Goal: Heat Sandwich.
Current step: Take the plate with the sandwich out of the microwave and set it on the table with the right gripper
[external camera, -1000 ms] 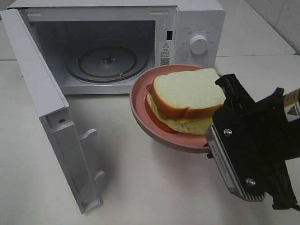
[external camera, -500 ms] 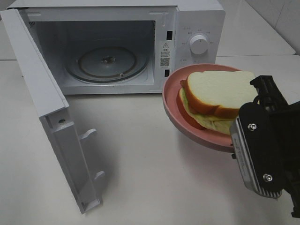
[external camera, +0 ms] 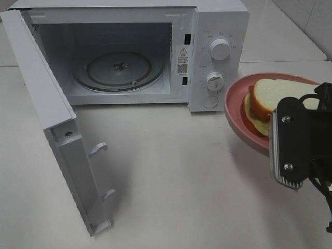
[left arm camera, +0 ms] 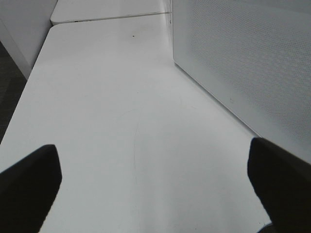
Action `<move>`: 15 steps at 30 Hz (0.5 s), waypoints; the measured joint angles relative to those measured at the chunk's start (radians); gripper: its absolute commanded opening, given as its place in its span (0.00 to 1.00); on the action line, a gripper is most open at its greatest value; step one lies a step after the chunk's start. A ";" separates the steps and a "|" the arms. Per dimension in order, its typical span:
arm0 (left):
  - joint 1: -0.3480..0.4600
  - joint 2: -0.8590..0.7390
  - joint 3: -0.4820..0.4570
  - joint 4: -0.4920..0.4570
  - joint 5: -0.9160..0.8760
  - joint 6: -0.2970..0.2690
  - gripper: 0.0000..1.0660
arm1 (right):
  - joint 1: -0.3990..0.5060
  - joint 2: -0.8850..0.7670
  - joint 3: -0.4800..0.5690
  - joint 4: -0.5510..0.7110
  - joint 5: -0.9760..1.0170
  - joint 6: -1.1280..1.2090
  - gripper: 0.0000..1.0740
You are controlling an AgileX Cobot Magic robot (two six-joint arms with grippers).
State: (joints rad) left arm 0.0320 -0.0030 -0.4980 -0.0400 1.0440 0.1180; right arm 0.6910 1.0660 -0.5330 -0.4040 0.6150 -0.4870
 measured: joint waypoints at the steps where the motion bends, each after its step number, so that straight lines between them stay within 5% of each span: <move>1: 0.000 0.000 0.000 0.000 0.000 0.000 0.93 | 0.000 0.000 0.000 -0.011 0.013 0.033 0.00; 15: 0.000 0.000 0.000 0.000 0.000 0.000 0.93 | 0.000 0.000 0.000 -0.108 0.178 0.403 0.00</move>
State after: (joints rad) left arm 0.0320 -0.0030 -0.4980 -0.0400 1.0440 0.1180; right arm 0.6910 1.0660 -0.5330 -0.5120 0.7930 -0.0840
